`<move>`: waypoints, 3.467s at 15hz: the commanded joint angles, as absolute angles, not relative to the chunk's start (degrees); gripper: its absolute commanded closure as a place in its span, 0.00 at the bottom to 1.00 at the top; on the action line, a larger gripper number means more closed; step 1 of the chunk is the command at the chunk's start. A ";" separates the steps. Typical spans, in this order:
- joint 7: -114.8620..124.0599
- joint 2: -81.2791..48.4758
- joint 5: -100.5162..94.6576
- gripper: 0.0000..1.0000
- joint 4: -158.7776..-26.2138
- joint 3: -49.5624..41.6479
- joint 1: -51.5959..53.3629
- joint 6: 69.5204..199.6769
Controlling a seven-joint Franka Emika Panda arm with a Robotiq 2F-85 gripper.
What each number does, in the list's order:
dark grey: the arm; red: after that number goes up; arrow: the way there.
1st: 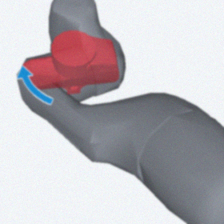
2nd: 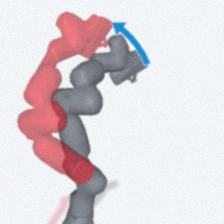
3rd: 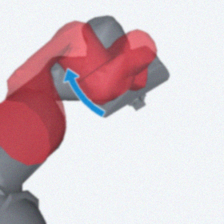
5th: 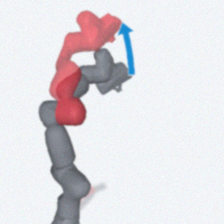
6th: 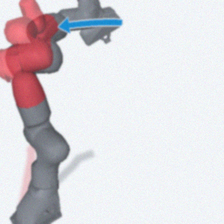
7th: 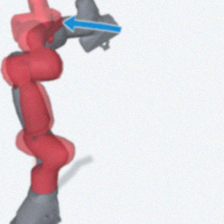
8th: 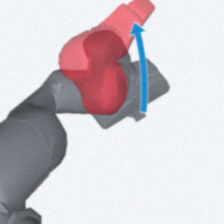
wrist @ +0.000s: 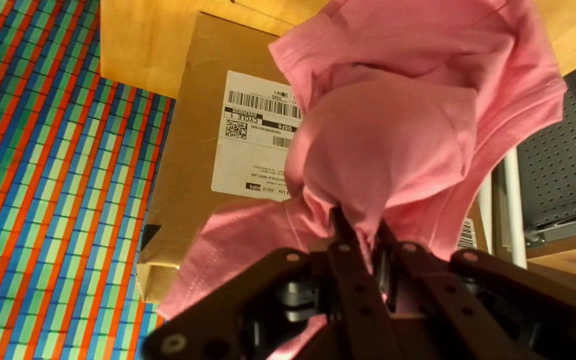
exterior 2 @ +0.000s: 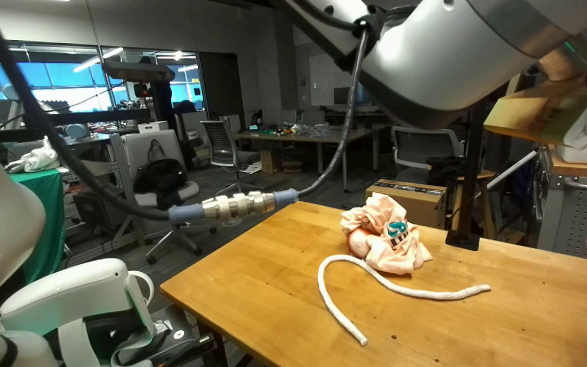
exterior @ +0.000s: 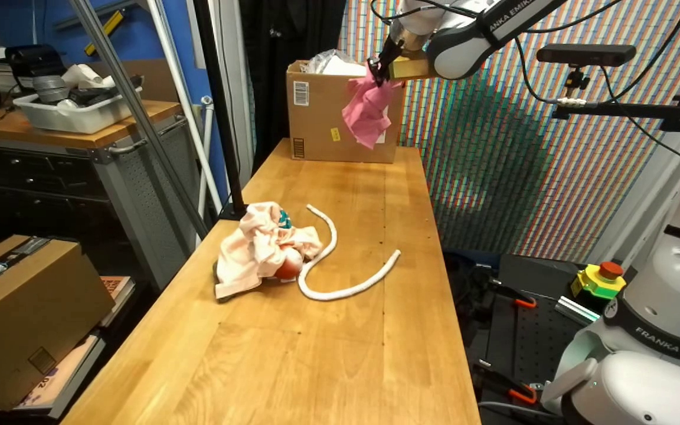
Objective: Move the pink t-shirt to the right, move the peach t-shirt to the left, move the radish to the right, move the rope backwards
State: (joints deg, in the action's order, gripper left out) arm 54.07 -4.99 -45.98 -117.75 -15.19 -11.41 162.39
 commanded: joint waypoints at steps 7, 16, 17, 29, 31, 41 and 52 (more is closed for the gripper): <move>65.33 -11.49 -53.87 0.34 -112.54 -16.45 -8.92 155.16; 44.52 -1.39 -37.19 0.00 -126.53 -6.13 -4.33 148.28; 41.59 -0.48 -33.26 0.00 -127.48 -4.44 -3.04 147.20; 9.16 -10.41 -5.64 0.00 -120.85 7.67 7.82 142.77; 6.21 -13.44 -6.44 0.00 -118.66 7.95 8.33 142.90; 19.74 -26.68 -23.87 0.00 -106.18 -1.71 15.61 149.10; 27.96 -34.23 -28.37 0.28 -98.85 -9.97 20.93 146.75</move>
